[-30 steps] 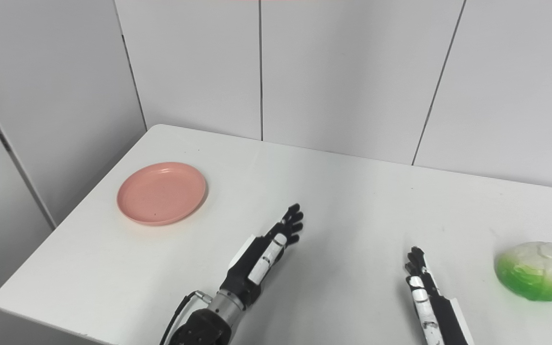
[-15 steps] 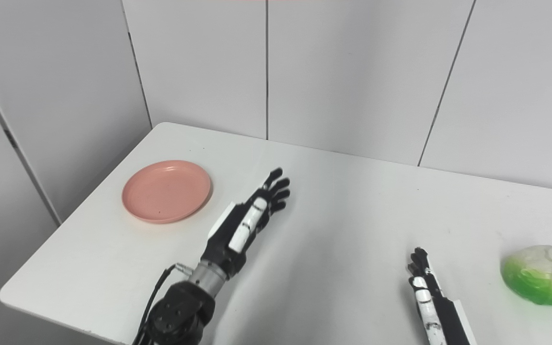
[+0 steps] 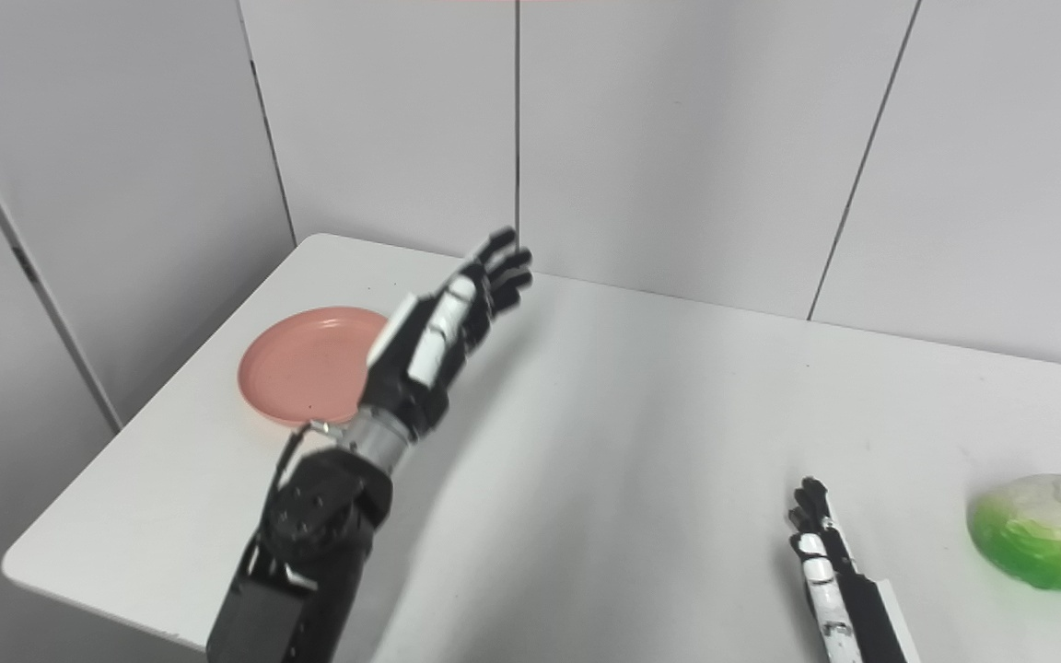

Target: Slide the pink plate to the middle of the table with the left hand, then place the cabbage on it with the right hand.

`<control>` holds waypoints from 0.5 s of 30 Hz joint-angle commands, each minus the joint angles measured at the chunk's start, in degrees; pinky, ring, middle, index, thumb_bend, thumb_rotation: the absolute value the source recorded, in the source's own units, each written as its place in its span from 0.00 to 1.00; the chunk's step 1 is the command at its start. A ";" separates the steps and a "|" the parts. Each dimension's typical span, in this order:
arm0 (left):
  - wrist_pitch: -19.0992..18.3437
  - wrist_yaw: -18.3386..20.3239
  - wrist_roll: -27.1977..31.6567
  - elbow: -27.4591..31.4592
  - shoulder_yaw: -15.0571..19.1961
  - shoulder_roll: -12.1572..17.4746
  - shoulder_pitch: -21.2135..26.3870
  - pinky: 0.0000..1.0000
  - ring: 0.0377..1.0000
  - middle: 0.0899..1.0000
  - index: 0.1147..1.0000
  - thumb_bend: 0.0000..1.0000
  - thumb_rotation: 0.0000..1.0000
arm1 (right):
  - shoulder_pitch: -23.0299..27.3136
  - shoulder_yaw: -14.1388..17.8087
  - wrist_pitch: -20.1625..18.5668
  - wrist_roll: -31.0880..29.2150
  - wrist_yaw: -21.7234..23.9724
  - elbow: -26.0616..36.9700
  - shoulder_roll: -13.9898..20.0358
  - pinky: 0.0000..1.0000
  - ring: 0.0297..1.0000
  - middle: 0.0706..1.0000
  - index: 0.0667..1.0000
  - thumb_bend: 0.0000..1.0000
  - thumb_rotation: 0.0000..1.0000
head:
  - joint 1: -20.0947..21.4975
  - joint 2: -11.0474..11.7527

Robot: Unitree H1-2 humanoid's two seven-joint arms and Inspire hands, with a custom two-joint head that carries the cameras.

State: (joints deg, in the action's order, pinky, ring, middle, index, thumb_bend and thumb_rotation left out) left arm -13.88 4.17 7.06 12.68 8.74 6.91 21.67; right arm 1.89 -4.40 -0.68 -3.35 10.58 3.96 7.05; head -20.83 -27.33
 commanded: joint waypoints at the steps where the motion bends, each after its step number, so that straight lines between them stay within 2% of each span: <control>1: 0.41 -0.41 1.06 -0.28 1.70 2.59 3.71 0.95 0.94 0.92 0.91 0.44 1.00 | 0.21 0.13 -0.22 -0.53 0.28 0.60 -0.01 1.00 1.00 1.00 1.00 0.11 1.00 | -0.03 -0.12; 6: 1.83 -1.01 2.41 -4.32 5.16 6.31 5.68 0.91 0.92 0.92 0.92 0.45 1.00 | 0.19 0.20 -0.60 -0.57 0.35 0.83 0.20 1.00 1.00 1.00 1.00 0.12 1.00 | -0.19 -0.27; 9: 1.91 -1.34 3.77 -6.46 7.55 8.48 6.85 0.95 0.93 0.93 0.93 0.45 1.00 | 0.20 0.24 -0.67 -0.49 0.37 0.86 0.38 1.00 1.00 1.00 1.00 0.12 1.00 | -0.32 -0.28; 15: 2.83 -1.96 4.83 -9.82 10.96 12.26 8.37 0.95 0.94 0.94 0.93 0.44 1.00 | 0.19 0.29 -0.56 -0.30 0.32 1.07 0.74 1.00 1.00 1.00 1.00 0.12 1.00 | -1.15 -0.45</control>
State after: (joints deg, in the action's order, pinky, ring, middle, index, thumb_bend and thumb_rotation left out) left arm -13.83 2.60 11.37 2.45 18.81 17.06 26.94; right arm 1.75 -4.37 -0.82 -3.44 10.61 4.21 7.43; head -21.97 -27.77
